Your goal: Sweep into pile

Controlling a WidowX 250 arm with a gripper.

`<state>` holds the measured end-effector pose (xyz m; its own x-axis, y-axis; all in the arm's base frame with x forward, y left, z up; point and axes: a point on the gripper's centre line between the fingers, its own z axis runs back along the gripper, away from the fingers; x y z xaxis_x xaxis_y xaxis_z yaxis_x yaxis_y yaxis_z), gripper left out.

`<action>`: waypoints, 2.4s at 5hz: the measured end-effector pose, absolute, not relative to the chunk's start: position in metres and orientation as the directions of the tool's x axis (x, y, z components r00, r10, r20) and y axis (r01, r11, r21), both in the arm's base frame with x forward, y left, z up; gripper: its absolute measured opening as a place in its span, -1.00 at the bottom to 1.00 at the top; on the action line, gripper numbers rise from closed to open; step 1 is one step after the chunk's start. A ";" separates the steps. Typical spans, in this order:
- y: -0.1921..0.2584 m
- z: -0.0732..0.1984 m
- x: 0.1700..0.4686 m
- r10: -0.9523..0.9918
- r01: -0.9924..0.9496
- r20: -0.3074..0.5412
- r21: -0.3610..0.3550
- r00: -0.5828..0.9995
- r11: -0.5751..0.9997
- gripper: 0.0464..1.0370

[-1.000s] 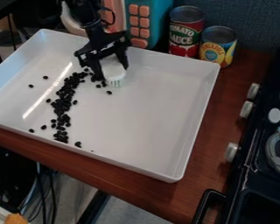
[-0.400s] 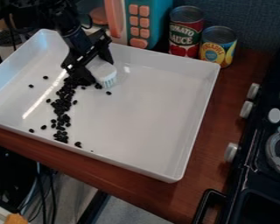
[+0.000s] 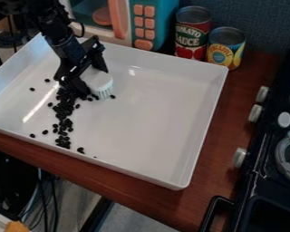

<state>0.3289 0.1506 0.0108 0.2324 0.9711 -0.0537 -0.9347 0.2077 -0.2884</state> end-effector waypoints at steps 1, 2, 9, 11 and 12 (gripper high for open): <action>0.153 0.010 0.311 0.980 -0.946 -0.051 -0.275 0.193 0.172 0.44; 0.156 0.009 0.297 0.987 -0.956 -0.047 -0.262 0.151 0.134 0.44; 0.088 0.020 0.364 0.568 -0.551 -0.029 -0.290 0.822 0.782 0.44; 0.120 0.011 0.407 0.625 -0.618 -0.064 -0.256 0.778 0.743 0.44; 0.135 0.012 0.418 0.668 -0.659 -0.075 -0.277 0.740 0.699 0.40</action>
